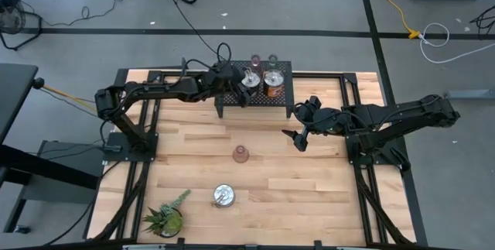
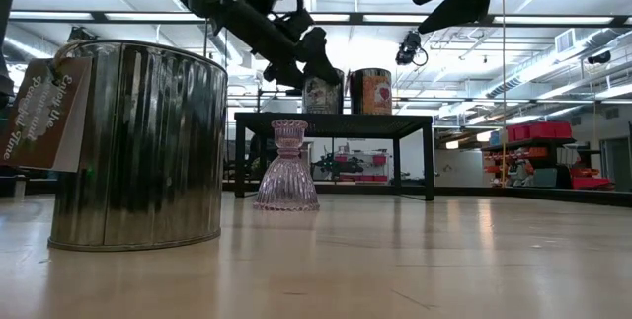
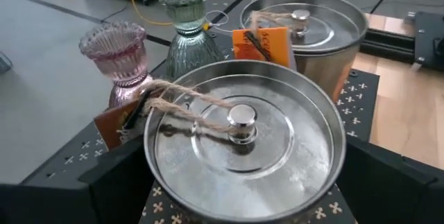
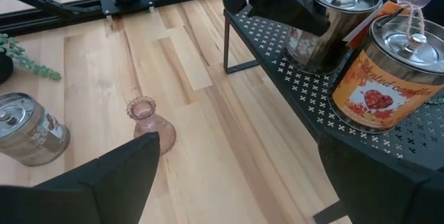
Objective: Pick & Place candle stick holders
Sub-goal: Put the top silver scented candle on the shelf aligned with the silver scented candle, then align the red candle holder with the red candle holder on the shelf
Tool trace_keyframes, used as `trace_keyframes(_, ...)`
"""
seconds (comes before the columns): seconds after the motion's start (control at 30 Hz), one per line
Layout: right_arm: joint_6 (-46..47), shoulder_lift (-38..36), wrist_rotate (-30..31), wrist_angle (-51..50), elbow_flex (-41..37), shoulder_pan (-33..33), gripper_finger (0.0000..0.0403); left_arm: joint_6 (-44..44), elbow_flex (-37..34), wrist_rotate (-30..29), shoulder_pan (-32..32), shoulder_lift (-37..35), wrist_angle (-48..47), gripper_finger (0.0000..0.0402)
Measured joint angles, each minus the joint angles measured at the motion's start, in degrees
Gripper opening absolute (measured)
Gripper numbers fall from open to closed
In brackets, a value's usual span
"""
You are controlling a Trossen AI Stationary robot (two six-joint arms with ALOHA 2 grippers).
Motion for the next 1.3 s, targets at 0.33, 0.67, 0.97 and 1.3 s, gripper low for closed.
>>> trace_keyframes(0.33,0.0,0.0,0.0,0.0,0.0,0.0,0.0389,0.4,0.0,0.4,-0.9,-3.0,0.2,0.0399)
trace_keyframes(0.67,0.5,0.0,0.0,-0.5,0.0,0.0,0.0389,1.1,-0.1,2.3,-2.9,-7.5,-4.1,0.0399)
trace_keyframes(0.97,1.1,0.0,-3.6,-1.0,0.0,0.0,0.0389,-0.3,-0.4,8.6,-13.4,-15.5,-23.5,0.0399)
trace_keyframes(1.3,2.6,0.0,-10.1,-0.9,0.0,0.0,0.0389,-5.2,-14.6,-6.9,-31.3,-15.9,-22.1,0.0399)
